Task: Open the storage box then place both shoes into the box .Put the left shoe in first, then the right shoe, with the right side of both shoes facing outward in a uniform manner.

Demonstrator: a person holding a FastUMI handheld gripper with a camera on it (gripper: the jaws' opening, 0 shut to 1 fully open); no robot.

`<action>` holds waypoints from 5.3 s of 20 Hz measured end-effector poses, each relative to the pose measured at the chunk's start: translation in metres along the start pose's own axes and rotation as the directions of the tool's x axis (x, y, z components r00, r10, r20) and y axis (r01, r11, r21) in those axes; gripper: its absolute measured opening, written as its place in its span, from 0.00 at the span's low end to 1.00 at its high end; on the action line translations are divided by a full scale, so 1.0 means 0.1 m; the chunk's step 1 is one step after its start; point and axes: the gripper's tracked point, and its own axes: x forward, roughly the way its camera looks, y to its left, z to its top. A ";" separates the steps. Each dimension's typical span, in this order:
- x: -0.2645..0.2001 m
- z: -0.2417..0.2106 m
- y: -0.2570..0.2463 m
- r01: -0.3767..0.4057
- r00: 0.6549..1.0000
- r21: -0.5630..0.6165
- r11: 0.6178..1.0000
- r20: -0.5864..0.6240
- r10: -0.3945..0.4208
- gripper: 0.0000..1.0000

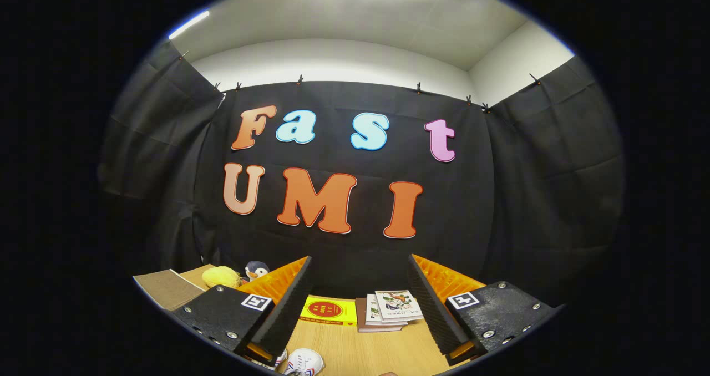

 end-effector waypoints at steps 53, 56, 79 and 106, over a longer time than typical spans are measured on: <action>-0.75 -2.80 4.34 0.078 0.104 0.956 0.284 -0.291 0.951 0.80; -0.75 -2.79 4.24 0.103 0.121 0.949 0.297 -0.308 0.944 0.66; -0.74 -2.25 4.20 0.096 0.197 0.946 0.310 -0.324 0.926 0.01; -0.78 -0.70 6.69 -0.243 0.055 0.937 0.251 -0.245 0.968 0.04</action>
